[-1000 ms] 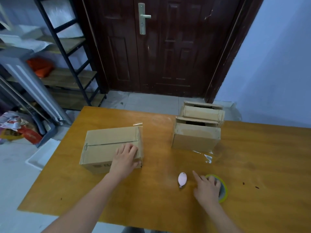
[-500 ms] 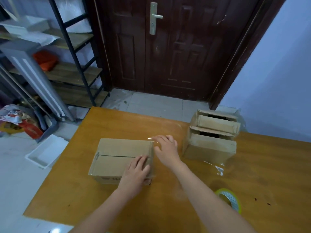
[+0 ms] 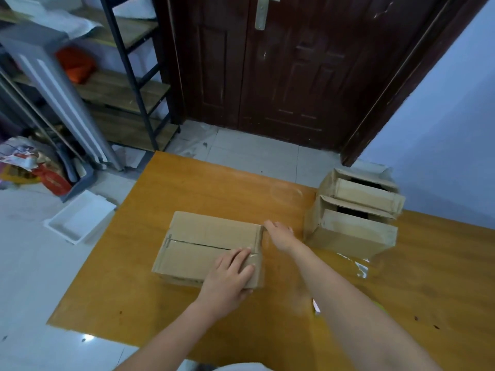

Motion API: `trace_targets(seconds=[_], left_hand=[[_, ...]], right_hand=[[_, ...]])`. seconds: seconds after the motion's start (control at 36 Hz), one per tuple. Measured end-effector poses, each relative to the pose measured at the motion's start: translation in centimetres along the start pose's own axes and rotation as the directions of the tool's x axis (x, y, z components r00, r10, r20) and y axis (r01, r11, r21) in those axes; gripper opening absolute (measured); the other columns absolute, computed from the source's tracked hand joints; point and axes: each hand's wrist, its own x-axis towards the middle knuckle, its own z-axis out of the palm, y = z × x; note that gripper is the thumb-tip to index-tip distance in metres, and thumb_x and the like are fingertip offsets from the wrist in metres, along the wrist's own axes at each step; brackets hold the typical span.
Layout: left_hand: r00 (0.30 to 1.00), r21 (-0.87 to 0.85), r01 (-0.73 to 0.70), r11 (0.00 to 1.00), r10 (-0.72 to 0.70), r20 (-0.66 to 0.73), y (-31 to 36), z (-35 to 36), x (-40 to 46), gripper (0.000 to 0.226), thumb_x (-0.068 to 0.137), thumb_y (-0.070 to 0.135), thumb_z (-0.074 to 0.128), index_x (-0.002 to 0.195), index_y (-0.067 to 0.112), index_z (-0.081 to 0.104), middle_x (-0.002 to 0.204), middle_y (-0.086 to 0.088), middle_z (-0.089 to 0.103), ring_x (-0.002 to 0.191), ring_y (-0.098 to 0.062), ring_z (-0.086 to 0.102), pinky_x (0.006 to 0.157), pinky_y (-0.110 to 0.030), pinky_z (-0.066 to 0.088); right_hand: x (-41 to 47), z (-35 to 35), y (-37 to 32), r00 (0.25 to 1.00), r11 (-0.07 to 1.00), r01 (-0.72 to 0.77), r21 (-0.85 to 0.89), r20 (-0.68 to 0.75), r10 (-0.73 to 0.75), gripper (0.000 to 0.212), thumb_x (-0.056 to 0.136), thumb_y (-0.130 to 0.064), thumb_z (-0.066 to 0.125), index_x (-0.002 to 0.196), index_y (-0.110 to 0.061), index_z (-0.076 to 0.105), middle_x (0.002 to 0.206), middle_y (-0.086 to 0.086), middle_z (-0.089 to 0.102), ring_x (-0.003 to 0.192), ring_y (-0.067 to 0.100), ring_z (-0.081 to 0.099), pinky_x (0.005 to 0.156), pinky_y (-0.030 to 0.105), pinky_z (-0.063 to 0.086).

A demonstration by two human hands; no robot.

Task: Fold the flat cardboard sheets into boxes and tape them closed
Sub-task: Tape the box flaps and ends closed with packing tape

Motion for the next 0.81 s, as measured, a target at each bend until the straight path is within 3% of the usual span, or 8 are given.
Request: trace_targets(seconds=[0.08,0.17,0.25,0.33,0.44,0.56,0.69,0.81], left_hand=[[0.999,-0.053,-0.009,0.999,0.007,-0.032,0.1,-0.6,-0.1,0.048,0.063,0.054,0.066,0.1,0.026,0.056,0.13,-0.003,0.054,0.118,-0.024,0.045,0.09,-0.04,0.049],[0.999,-0.19,-0.001,0.982,-0.009,-0.049,-0.1,-1.8,0.4,0.038,0.071,0.048,0.049,0.099,0.024,0.058,0.125,0.001,0.054,0.112,-0.02,0.048,0.089,-0.034,0.043],[0.992,-0.351,0.098,0.931,-0.118,-0.037,-0.9,-3.0,2.1,0.042,0.079,0.043,0.03,0.1,0.019,0.058,0.112,0.005,0.058,0.105,-0.015,0.046,0.085,-0.03,0.043],[0.974,-0.276,0.125,0.953,-0.171,-0.147,-2.1,-3.2,4.1,0.046,0.084,0.036,0.029,0.105,0.012,0.063,0.113,-0.001,0.062,0.11,-0.02,0.053,0.093,-0.037,0.045],[0.968,-0.125,0.235,0.964,-0.244,-0.064,-3.5,-2.7,5.6,0.062,0.087,0.04,0.024,0.13,0.007,0.053,0.142,-0.009,0.047,0.135,-0.028,0.038,0.109,-0.042,0.03],[0.963,-0.073,0.27,0.96,-0.268,0.033,-3.7,-1.7,5.5,0.082,0.082,0.05,0.0,0.146,0.011,0.032,0.154,-0.005,0.026,0.145,-0.022,0.016,0.116,-0.037,0.003],[0.962,-0.045,0.275,0.96,-0.274,0.014,-4.0,-1.2,5.6,0.071,0.088,0.046,0.012,0.139,0.008,0.044,0.146,-0.008,0.042,0.139,-0.025,0.032,0.115,-0.039,0.011],[0.961,-0.051,0.275,0.96,-0.274,0.017,-4.1,-1.0,5.6,0.066,0.089,0.043,0.018,0.136,0.007,0.048,0.141,-0.009,0.048,0.135,-0.026,0.039,0.112,-0.039,0.012]], right_hand=[[0.2,-0.3,0.5,0.999,0.999,0.02,0.044,-0.047,-0.018,0.047,0.1,-0.035,0.019,0.12,-0.019,0.058,0.132,0.011,0.054,0.126,0.029,0.041,0.111,0.046,0.023],[-0.2,-0.2,1.2,0.962,0.969,0.089,0.229,-0.272,-0.024,0.06,0.087,-0.052,0.021,0.12,-0.021,0.062,0.129,0.001,0.058,0.125,0.022,0.046,0.109,0.048,0.03],[-1.7,0.4,2.1,0.906,0.933,0.208,0.293,-0.417,-0.071,0.034,0.097,-0.032,0.036,0.117,-0.02,0.06,0.124,0.0,0.057,0.124,0.02,0.046,0.106,0.046,0.035],[-4.1,2.0,2.2,0.859,0.921,0.303,0.245,-0.488,-0.153,0.027,0.097,-0.019,0.042,0.117,-0.018,0.06,0.121,-0.002,0.056,0.121,0.017,0.047,0.104,0.041,0.038],[-6.6,4.7,1.8,0.878,0.94,0.315,0.131,-0.415,-0.237,0.036,0.098,-0.019,0.041,0.132,-0.017,0.049,0.136,-0.004,0.045,0.131,0.012,0.036,0.111,0.029,0.028],[-7.0,6.5,1.2,0.937,0.942,0.241,0.234,-0.31,-0.163,0.044,0.099,-0.026,0.037,0.143,-0.021,0.034,0.15,-0.005,0.029,0.139,0.012,0.022,0.115,0.03,0.022],[-6.1,6.4,0.0,0.975,0.911,0.148,0.384,-0.21,-0.07,0.051,0.101,-0.028,0.033,0.15,-0.02,0.021,0.152,-0.003,0.02,0.141,0.017,0.018,0.112,0.032,0.021],[-4.7,6.0,-0.6,0.985,0.88,0.099,0.464,-0.17,-0.022,0.046,0.101,-0.024,0.027,0.146,-0.019,0.03,0.152,0.001,0.025,0.139,0.02,0.022,0.113,0.036,0.022]])
